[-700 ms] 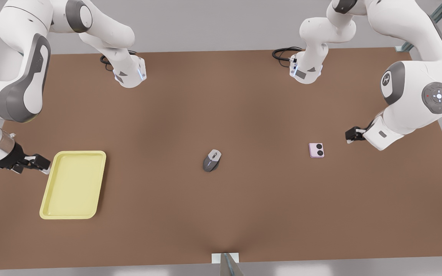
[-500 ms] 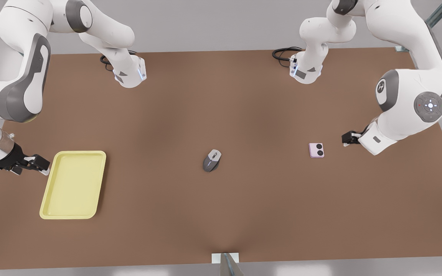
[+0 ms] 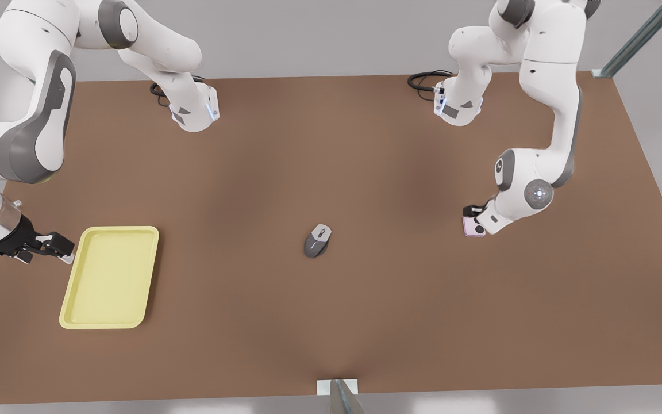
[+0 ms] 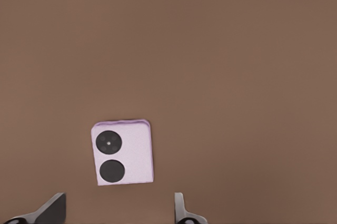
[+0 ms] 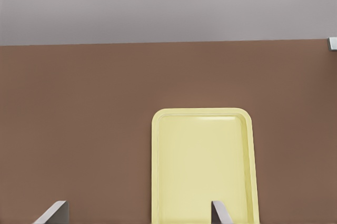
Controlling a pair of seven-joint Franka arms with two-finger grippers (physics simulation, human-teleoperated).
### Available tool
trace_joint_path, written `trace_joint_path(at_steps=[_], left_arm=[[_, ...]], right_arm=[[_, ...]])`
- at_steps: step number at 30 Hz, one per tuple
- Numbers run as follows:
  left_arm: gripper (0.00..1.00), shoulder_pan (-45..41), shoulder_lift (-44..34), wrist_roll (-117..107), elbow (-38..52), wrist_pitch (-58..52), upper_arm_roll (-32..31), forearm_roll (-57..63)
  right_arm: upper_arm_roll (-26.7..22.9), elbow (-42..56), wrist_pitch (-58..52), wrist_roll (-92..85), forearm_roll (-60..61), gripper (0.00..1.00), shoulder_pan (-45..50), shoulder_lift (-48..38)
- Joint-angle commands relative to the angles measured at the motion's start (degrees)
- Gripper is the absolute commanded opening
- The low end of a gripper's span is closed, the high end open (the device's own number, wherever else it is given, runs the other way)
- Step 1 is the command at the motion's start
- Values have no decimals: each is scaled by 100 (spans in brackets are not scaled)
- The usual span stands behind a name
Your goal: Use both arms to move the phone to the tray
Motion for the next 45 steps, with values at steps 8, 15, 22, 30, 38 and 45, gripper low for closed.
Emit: trace_joint_path(at_steps=[8,15,22,30,38,45], left_arm=[[100,18,467,-33,-380,1649,114,-12],[100,9,766,-33,-397,1675,132,-12],[100,9,827,-24,-512,1702,132,-12],[88,9,827,-24,-512,1684,132,-12],[83,9,827,-16,-503,1658,132,-12],[80,9,810,-16,-494,1640,132,-12]], right_arm=[[-2,3,2,-55,5,100,1,-10],[-2,3,2,-55,5,100,1,-10],[-2,3,2,-55,5,100,1,-10],[-2,3,2,-55,5,100,1,-10],[-2,3,2,-55,5,100,1,-1],[-2,3,2,-55,5,100,1,-1]])
